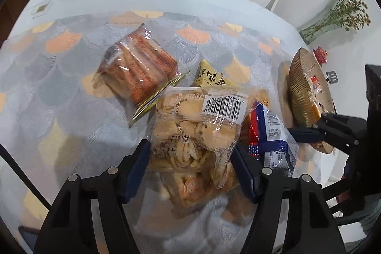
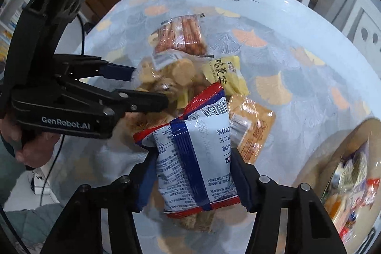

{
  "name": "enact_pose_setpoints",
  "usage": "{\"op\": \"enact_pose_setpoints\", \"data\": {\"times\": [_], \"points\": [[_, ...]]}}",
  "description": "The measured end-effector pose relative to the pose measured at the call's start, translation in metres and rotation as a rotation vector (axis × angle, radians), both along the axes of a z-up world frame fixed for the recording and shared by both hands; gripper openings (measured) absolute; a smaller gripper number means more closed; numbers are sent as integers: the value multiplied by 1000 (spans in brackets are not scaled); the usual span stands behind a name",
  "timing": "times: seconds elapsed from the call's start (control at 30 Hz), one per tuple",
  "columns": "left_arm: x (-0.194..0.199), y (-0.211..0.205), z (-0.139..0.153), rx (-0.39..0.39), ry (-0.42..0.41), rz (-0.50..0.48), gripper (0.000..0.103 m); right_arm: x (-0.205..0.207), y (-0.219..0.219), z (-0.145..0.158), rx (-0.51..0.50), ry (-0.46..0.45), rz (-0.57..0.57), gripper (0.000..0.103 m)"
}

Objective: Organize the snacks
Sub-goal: 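Lift both held bags and carry them over the brown glass bowl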

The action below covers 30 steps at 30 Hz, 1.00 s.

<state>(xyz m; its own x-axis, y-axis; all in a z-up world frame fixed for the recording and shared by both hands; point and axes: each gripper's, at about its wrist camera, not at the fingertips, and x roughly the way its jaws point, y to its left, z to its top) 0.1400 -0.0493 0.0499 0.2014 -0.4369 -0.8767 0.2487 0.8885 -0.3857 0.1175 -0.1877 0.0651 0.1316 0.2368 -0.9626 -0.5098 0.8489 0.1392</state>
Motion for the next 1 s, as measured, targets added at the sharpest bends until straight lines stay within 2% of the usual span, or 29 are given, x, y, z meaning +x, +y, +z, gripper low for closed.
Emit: {"op": "enact_pose_setpoints", "data": {"times": [0.27, 0.43, 0.87, 1.0], "points": [[-27, 7, 27, 4, -45, 22, 63, -29, -10, 26, 40, -22, -76, 56], [-39, -4, 42, 9, -69, 15, 57, -46, -25, 39, 63, -30, -128, 56], [-55, -57, 73, -21, -121, -43, 52, -70, -91, 69, 132, -68, -276, 56], [-60, -83, 90, -42, -152, -75, 52, -81, -121, 89, 132, -115, -321, 56]]}}
